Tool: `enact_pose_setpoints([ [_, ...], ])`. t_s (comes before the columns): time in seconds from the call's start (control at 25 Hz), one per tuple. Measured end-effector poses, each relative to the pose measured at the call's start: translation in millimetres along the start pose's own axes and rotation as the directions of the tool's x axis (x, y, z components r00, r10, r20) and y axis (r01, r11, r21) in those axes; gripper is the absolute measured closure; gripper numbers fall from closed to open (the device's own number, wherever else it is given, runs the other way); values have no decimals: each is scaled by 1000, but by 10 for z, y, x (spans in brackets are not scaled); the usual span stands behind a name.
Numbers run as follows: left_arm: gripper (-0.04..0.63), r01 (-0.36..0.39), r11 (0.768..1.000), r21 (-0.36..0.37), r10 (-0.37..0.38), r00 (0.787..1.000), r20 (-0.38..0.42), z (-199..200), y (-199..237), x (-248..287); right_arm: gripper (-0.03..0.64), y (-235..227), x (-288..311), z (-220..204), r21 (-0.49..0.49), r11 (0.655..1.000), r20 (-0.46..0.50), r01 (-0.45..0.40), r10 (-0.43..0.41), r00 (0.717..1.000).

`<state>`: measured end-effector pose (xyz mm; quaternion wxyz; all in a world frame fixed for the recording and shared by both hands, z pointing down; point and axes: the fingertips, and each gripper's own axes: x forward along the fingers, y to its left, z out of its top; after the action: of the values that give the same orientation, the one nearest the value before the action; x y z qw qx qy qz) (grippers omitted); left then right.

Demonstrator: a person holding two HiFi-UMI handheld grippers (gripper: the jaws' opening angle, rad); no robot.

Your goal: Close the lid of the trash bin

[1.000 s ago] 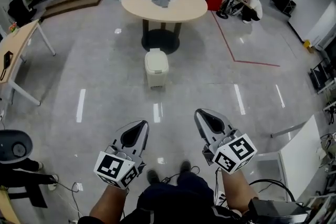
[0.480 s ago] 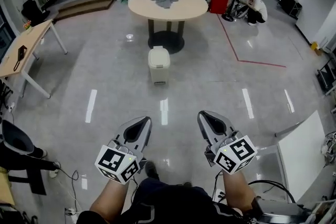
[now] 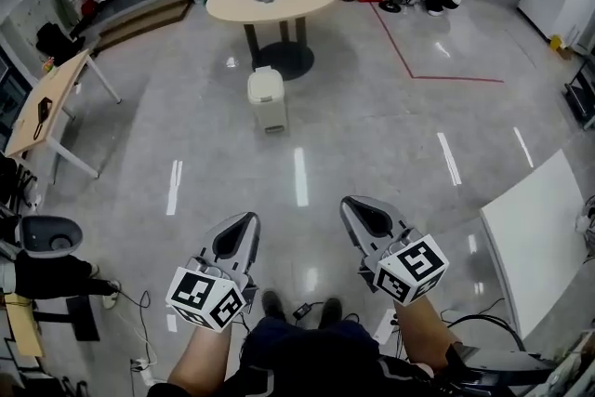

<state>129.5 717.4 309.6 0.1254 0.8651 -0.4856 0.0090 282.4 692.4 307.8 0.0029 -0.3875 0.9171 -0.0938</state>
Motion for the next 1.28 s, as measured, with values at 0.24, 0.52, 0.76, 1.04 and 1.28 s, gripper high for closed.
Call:
enact_pose_setpoints([
  [0.24, 595, 34, 999, 27, -35, 999, 26, 102, -186, -229, 606, 241, -127, 144, -11, 1000, 39, 6, -6, 999],
  [0.52, 595, 24, 999, 28, -26, 997, 72, 154, -93, -597, 607, 542, -162, 144, -30, 999, 48, 37, -35, 998],
  [0.76, 595, 30, 999, 22, -31, 995, 91, 187, 58, -749, 607, 749, -63, 135, -40, 999, 32, 36, -35, 999],
  [1.04, 595, 40, 999, 23, -42, 994, 101, 218, 93, -786, 607, 797, -46, 189, -58, 997, 34, 50, -48, 998],
  [1.28, 595, 38, 999, 21, -39, 994, 97, 248, 105, -784, 607, 767, -35, 280, -67, 996, 41, 53, -50, 998],
])
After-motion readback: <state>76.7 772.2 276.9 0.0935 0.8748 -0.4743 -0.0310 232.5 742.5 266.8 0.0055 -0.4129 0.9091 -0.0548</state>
